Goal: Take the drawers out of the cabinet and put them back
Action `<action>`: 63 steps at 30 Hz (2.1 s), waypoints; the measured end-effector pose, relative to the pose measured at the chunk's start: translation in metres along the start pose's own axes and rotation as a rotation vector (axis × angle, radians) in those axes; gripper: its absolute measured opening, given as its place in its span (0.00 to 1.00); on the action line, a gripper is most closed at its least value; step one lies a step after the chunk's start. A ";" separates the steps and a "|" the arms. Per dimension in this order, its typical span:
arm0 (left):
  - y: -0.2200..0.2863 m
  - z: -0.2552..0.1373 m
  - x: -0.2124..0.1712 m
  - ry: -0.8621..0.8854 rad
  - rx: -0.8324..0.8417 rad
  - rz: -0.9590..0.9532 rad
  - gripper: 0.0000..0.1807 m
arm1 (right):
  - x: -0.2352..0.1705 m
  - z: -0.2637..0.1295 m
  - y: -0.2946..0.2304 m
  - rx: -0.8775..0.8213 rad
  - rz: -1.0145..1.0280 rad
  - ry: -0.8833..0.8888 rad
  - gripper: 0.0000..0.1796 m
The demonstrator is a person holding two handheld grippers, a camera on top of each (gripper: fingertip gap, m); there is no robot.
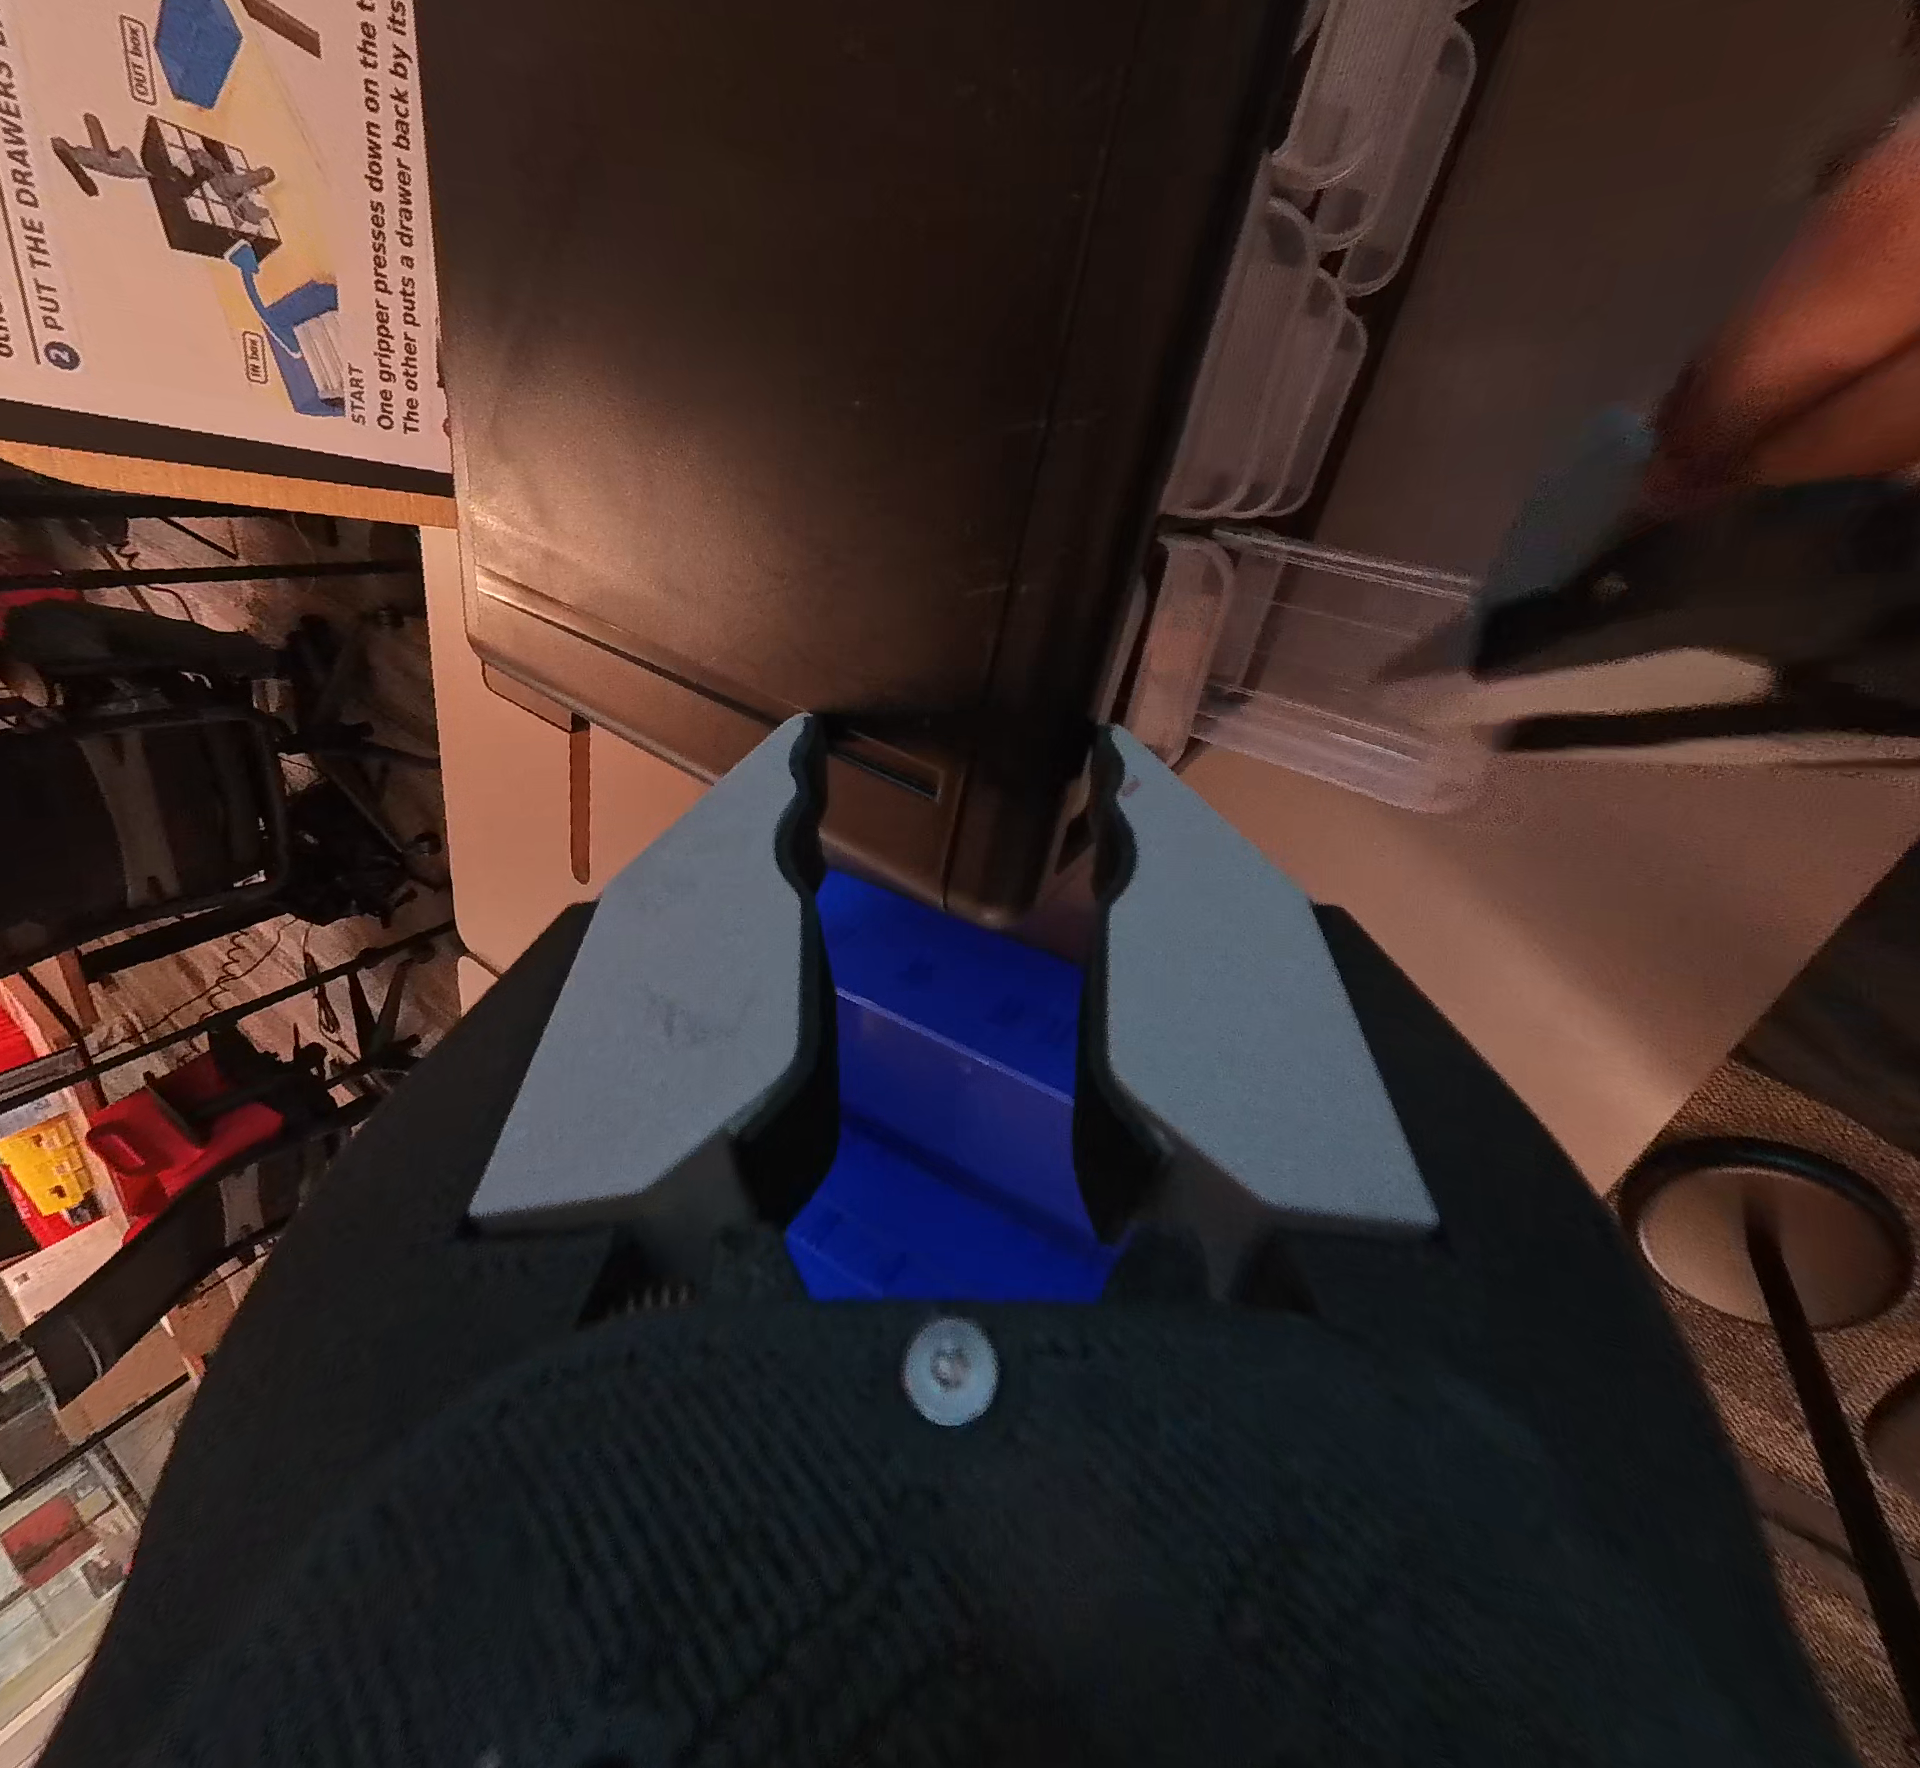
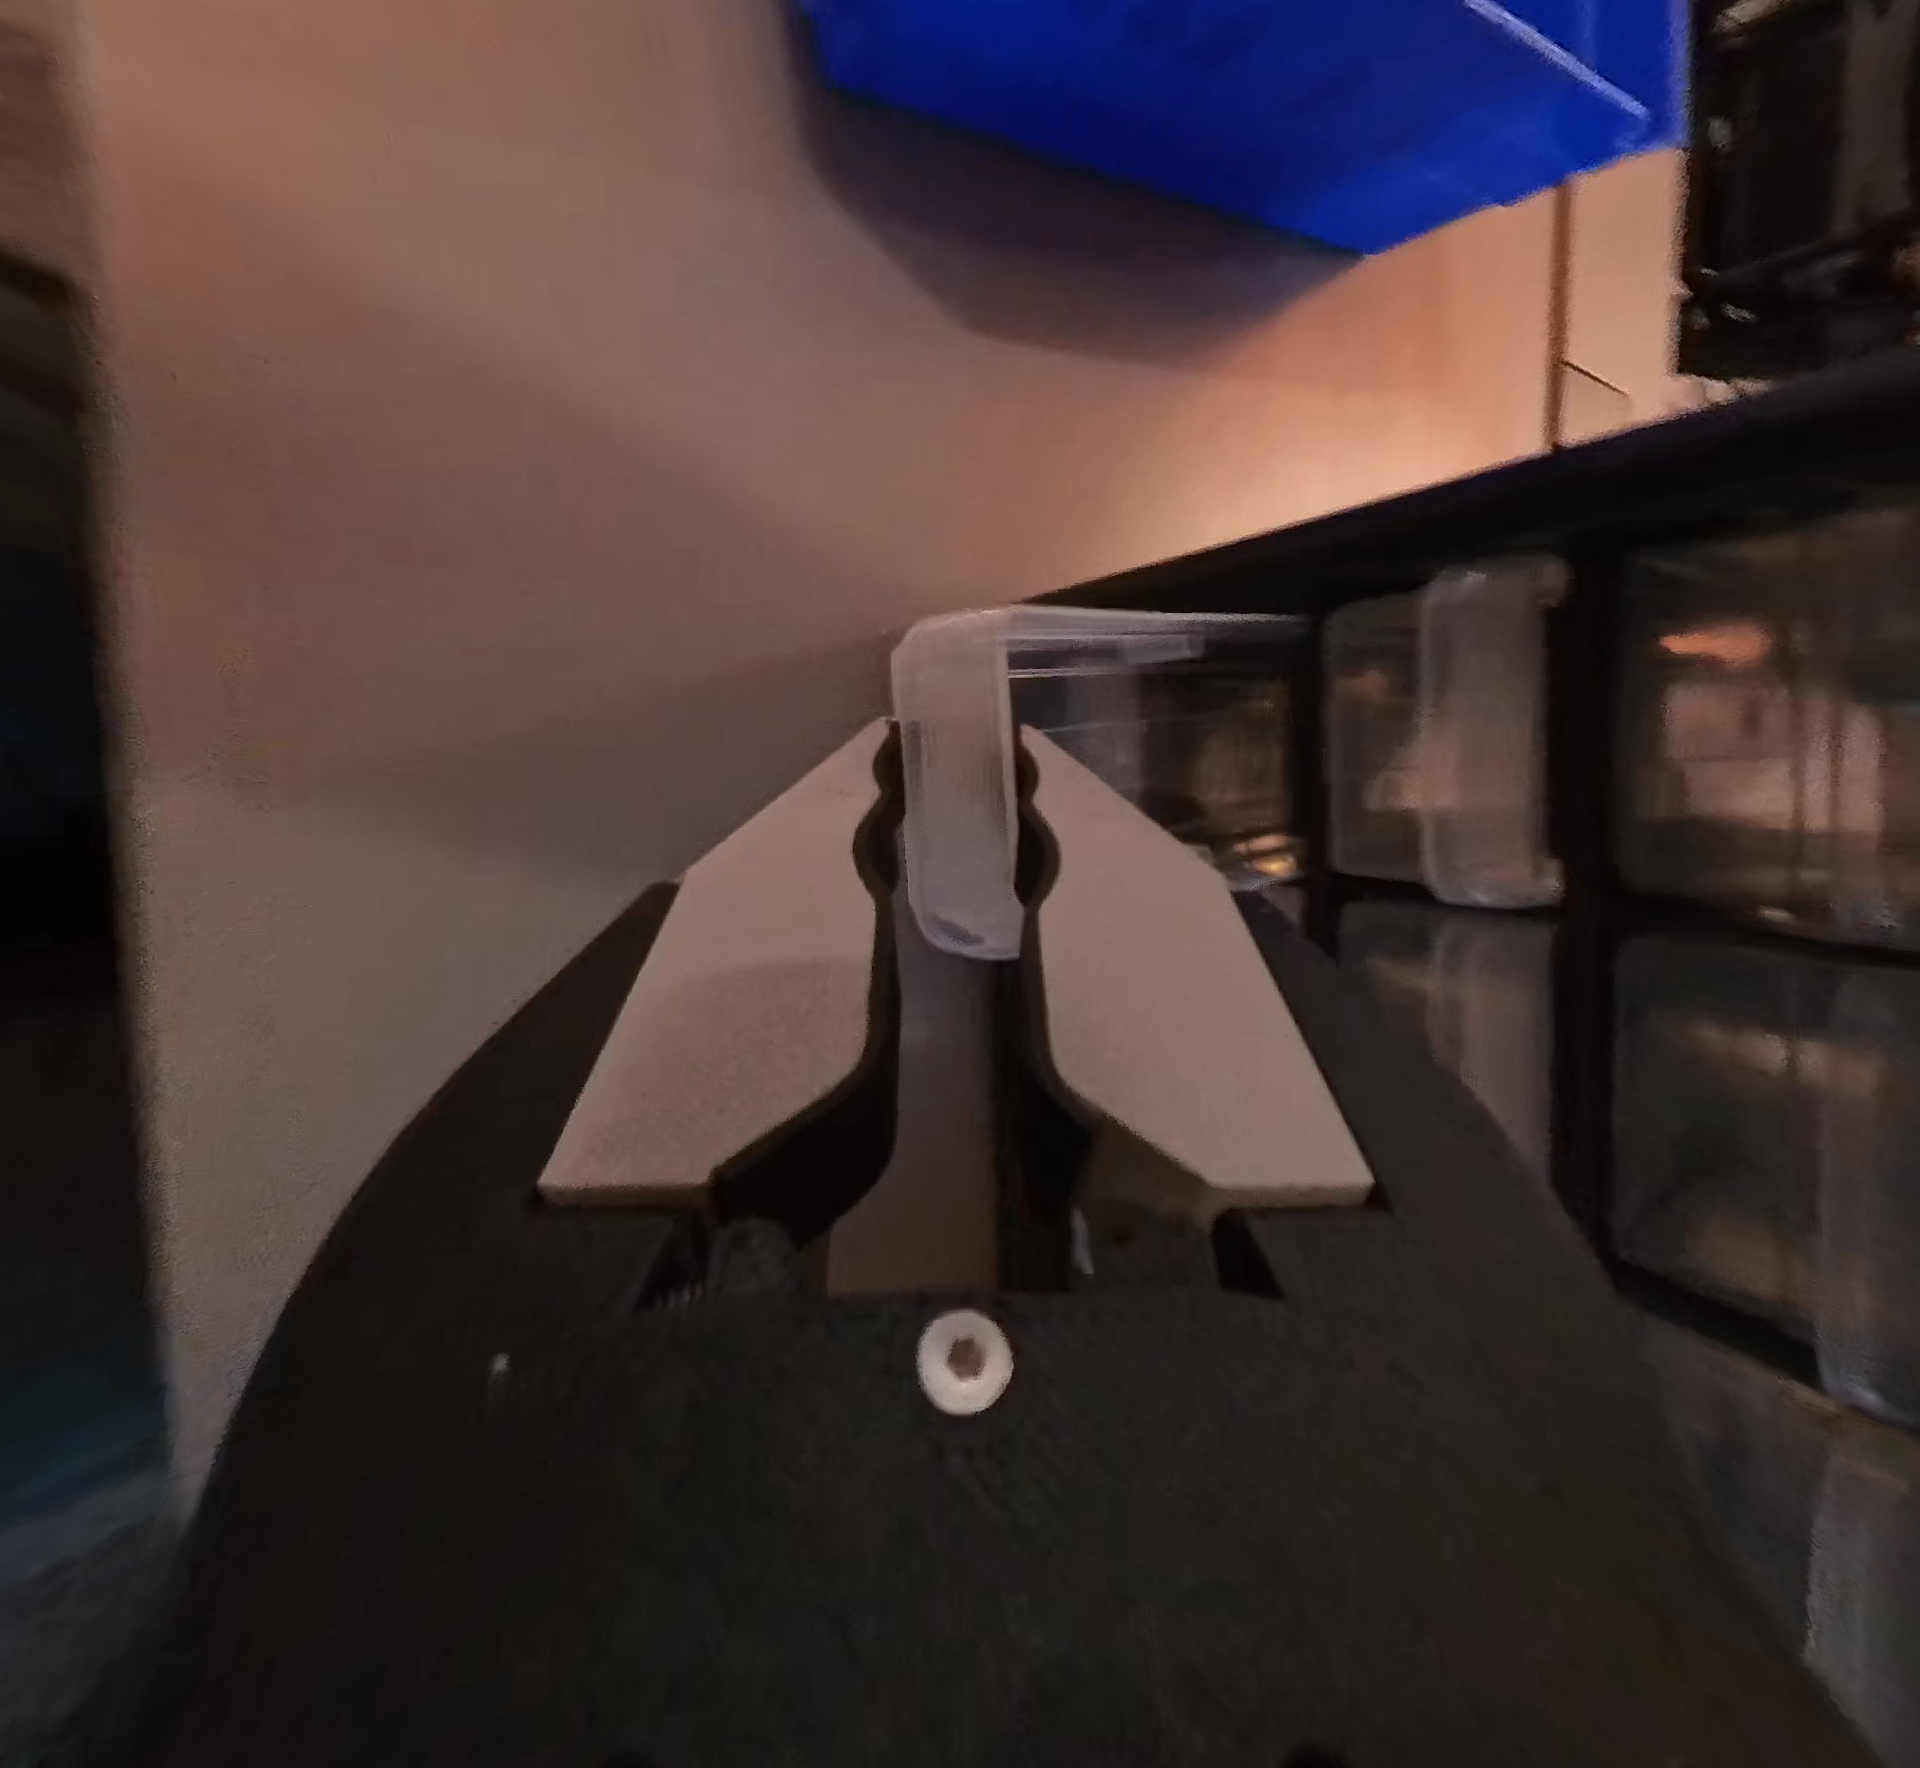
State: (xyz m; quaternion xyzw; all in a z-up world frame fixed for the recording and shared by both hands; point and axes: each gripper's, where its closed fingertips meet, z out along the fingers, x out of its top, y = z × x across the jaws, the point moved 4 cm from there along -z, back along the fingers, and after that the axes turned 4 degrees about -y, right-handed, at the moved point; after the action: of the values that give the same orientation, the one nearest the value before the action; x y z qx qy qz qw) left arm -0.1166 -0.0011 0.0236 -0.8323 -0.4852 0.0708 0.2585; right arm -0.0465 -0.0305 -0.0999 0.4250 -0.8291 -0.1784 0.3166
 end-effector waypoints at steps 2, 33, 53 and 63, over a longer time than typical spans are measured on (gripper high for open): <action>0.000 0.000 0.000 -0.003 -0.001 -0.001 0.28 | -0.011 0.016 0.024 -0.165 0.034 -0.057 0.11; 0.007 0.000 0.002 -0.035 0.063 -0.033 0.26 | -0.118 -0.004 -0.041 -0.036 0.677 0.033 0.00; 0.031 -0.002 -0.002 0.091 0.430 -0.133 0.19 | -0.156 -0.019 -0.025 -0.015 0.861 0.207 0.14; 0.152 -0.002 -0.089 0.740 0.292 -0.594 0.03 | -0.159 -0.027 -0.019 -0.047 0.905 0.273 0.16</action>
State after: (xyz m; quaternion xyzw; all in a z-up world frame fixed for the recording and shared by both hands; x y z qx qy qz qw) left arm -0.0447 -0.1369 -0.0626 -0.5826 -0.5622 -0.2388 0.5361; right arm 0.0534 0.0877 -0.1501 0.0333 -0.8775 0.0162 0.4781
